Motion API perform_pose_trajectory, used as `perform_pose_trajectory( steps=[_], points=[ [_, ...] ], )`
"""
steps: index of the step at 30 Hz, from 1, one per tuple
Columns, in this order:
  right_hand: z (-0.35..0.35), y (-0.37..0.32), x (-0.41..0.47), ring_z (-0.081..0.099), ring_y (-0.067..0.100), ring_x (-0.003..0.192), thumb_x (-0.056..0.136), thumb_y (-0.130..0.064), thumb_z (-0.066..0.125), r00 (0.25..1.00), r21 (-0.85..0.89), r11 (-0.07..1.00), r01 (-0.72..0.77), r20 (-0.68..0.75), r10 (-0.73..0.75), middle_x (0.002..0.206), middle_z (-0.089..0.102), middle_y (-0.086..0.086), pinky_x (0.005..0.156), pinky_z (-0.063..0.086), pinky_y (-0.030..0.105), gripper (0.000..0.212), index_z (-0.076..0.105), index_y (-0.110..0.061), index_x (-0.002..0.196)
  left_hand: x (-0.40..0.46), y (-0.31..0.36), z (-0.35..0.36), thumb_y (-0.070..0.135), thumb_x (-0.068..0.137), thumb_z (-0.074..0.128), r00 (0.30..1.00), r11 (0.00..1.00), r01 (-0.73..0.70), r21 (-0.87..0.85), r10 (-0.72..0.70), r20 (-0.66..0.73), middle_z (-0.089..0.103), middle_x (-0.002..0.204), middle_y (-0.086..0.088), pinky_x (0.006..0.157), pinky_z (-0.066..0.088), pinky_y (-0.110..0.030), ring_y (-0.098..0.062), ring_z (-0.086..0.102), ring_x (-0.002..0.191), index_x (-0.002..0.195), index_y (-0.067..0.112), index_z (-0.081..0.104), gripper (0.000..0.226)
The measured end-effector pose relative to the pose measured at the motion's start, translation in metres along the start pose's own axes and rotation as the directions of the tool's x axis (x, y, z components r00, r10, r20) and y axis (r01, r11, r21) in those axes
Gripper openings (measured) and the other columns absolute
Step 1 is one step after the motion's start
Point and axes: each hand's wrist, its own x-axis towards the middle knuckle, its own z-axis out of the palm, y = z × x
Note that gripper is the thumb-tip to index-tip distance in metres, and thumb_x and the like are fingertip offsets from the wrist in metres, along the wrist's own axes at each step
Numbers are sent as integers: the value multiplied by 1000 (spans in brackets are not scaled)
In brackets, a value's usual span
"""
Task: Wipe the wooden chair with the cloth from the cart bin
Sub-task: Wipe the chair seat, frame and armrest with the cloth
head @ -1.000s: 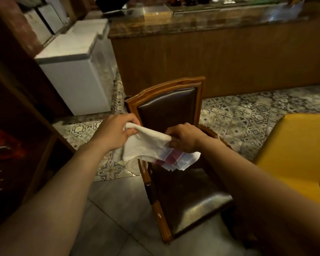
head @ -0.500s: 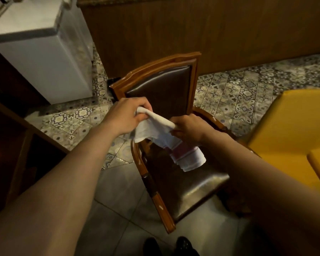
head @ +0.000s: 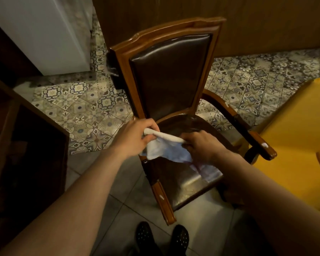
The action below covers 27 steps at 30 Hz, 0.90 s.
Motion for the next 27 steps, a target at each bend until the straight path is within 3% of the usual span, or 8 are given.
perform_pose_trajectory(
  steps=[5,9,13,21,24,27],
  points=[
    [39,2,-5,62,28,98,97,-18,54,995,11,1000,-8,104,7,107,68,8,85,52,44,31,60,-27,126,-32,-32,39,22,88,73,1000,1000,26,-16,-26,-9,65,94,19,69,53,-34,-1,61,86,97,38,62,21],
    [64,8,-14,62,25,98,96,-14,54,991,22,999,29,128,-31,111,68,8,83,52,40,36,60,-26,129,-52,-40,62,24,86,74,998,998,54,16,-53,-21,63,93,22,69,53,-36,1,59,87,98,39,62,23],
    [71,21,-23,59,26,106,93,-12,57,989,10,997,78,129,-78,119,64,6,89,52,44,44,56,-30,133,-70,-33,77,23,87,73,994,996,79,45,-75,-82,63,98,22,71,54,-37,-2,60,89,102,38,62,23],
    [70,36,-53,62,28,100,88,-11,61,985,-81,981,175,5,-175,115,67,3,80,50,40,52,53,-37,132,-99,-7,101,25,89,71,982,984,87,154,-59,-179,64,104,19,72,51,-33,-6,60,95,106,40,60,25],
    [70,41,-59,65,29,99,87,-12,61,984,-65,984,168,-53,-171,115,69,1,79,53,41,50,55,-36,130,-101,-11,110,27,89,70,984,968,100,229,-63,-167,63,118,16,80,48,-33,-10,57,107,123,41,53,41],
    [72,50,-61,66,30,96,91,-13,54,984,-80,988,133,-111,-141,115,69,1,76,55,45,50,51,-38,134,-98,-26,123,27,90,69,987,948,113,297,-74,-141,59,133,6,98,42,-35,-17,52,123,141,34,43,58]
  ],
)
